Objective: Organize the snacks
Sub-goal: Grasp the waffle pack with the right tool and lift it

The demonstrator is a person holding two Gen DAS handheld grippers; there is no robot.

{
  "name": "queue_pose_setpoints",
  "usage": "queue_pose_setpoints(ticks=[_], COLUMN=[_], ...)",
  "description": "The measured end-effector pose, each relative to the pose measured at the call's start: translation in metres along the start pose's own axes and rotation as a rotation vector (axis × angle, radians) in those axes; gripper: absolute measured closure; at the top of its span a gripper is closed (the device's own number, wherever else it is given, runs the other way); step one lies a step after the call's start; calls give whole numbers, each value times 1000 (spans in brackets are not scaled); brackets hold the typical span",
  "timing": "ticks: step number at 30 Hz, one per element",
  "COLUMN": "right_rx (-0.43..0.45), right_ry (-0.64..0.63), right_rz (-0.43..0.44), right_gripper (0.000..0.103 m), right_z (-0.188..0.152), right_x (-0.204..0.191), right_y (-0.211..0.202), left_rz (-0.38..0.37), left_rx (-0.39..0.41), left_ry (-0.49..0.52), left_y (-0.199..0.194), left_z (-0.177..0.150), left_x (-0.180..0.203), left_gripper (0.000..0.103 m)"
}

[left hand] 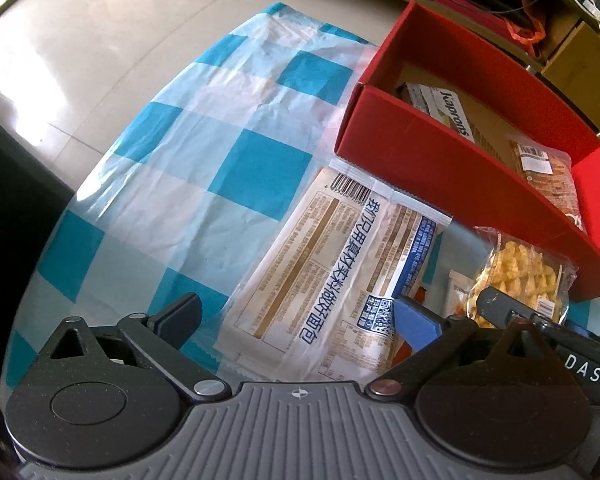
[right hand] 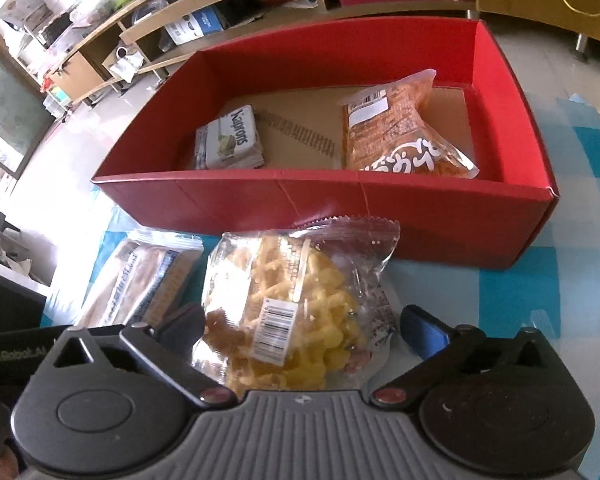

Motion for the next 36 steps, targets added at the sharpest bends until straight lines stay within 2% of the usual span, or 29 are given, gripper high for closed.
queue_pose_setpoints(ticks=[4, 9, 13, 15, 17, 23, 28, 31, 36], right_rx=[11, -12, -6, 0, 20, 51, 52, 57, 66], right_ry=[10, 6, -26, -42, -73, -98, -63, -43, -7], right_rz=[6, 31, 16, 9, 14, 26, 51, 67, 65], right_gripper=[2, 1, 2, 5, 20, 41, 45, 52, 53], right_z=[0, 1, 0, 0, 0, 1, 0, -1, 1], right_x=[1, 4, 1, -2, -8, -13, -4, 1, 15], right_y=[1, 2, 2, 0, -4, -17, -29, -36, -43], left_rz=[-5, 37, 50, 54, 54, 55, 30, 15, 17], left_rx=[1, 5, 3, 7, 9, 22, 25, 30, 37], left_ry=[12, 100, 102, 109, 123, 203, 178, 168, 166], left_y=[2, 4, 7, 8, 8, 4, 1, -2, -6], left_z=[0, -4, -4, -4, -4, -5, -4, -3, -4], left_x=[2, 14, 13, 13, 14, 24, 23, 23, 26], left_gripper=[0, 0, 0, 0, 0, 10, 15, 17, 19])
Point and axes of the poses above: each gripper's, at about its wrist camera, not at the fingertips, and y roughly the way its jaws point, x to its right, z to its top, the point moved 6 cm from there along y, roughly the way its jaws point, and after that the axes turned 5 degrees about y, right-handed, at the moved point
